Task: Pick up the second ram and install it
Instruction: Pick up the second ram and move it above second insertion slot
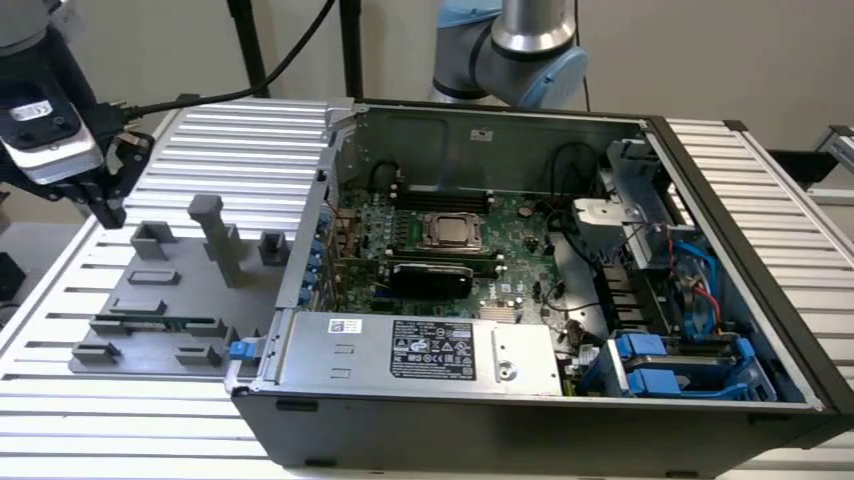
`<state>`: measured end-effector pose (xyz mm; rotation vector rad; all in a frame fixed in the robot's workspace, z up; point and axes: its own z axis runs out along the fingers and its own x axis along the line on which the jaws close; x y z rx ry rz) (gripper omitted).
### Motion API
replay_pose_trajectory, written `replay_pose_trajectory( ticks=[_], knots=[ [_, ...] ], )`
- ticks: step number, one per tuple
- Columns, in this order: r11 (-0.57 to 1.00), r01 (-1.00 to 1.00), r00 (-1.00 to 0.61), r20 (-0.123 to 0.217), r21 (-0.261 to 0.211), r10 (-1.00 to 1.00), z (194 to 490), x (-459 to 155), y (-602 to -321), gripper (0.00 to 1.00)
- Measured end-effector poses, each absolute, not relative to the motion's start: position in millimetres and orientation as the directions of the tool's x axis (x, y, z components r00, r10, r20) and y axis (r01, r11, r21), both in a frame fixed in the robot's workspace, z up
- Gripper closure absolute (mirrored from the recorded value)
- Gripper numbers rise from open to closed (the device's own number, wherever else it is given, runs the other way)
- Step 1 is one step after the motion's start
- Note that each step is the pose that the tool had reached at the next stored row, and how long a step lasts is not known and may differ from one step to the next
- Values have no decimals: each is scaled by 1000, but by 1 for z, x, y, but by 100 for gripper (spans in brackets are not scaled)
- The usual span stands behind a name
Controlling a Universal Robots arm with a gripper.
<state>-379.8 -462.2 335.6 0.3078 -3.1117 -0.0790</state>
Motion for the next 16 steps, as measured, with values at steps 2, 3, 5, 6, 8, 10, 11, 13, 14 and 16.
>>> replay_pose_trajectory(
  ticks=[2, 3, 5, 6, 8, 10, 11, 13, 14, 16],
  knots=[
    [971, -232, -972, 9, 52, -233, 334, -380, -462, 100],
    [967, -250, -968, 9, 52, -250, 334, -380, -462, 100],
    [958, -284, -959, 9, 52, -284, 332, -380, -462, 100],
    [952, -302, -953, 9, 52, -303, 331, -380, -462, 100],
    [940, -336, -941, 9, 52, -337, 330, -380, -462, 100],
    [928, -370, -929, 9, 52, -370, 329, -380, -462, 100],
    [921, -387, -922, 9, 52, -387, 328, -380, -462, 100],
    [906, -419, -907, 9, 52, -420, 326, -380, -462, 100],
    [899, -436, -900, 9, 52, -437, 326, -380, -462, 100],
    [882, -469, -883, 9, 52, -470, 324, -380, -462, 100]
  ],
)
